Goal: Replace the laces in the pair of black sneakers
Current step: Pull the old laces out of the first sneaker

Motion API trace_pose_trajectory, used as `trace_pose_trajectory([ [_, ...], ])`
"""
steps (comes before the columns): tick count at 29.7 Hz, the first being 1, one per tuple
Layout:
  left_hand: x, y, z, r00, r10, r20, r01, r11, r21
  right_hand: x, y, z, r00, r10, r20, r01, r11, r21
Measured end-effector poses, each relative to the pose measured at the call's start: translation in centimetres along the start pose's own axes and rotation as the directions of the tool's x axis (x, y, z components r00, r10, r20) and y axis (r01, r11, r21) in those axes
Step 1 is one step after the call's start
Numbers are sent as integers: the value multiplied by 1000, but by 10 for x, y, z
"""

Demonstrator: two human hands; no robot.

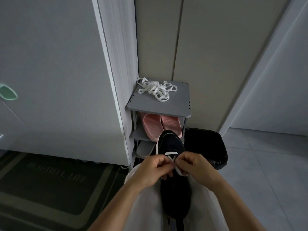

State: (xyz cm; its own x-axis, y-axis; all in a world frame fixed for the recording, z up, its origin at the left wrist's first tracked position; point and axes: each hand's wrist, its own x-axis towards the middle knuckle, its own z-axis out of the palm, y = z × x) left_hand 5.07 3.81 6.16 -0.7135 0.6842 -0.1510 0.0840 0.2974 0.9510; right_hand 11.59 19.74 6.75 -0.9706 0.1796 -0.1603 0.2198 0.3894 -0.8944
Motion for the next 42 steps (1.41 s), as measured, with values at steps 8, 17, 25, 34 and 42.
trace_pose_trajectory([
  [8,31,-8,-1,948,43,-315,31,974,225,19,9,-2,971,40,-234,-71,989,-127],
  [17,39,-1,-8,954,266,-134,-120,754,646,28,5,-2,982,-70,-177,42,987,-155],
  [25,42,4,-2,902,397,-172,-176,700,692,25,8,0,982,-45,-185,31,996,-81],
  [34,42,44,-12,853,391,-347,-339,919,202,28,9,9,964,-68,-258,69,998,-4],
  [42,41,5,-20,965,115,-237,-90,989,113,28,3,-8,862,82,-501,149,902,405],
])
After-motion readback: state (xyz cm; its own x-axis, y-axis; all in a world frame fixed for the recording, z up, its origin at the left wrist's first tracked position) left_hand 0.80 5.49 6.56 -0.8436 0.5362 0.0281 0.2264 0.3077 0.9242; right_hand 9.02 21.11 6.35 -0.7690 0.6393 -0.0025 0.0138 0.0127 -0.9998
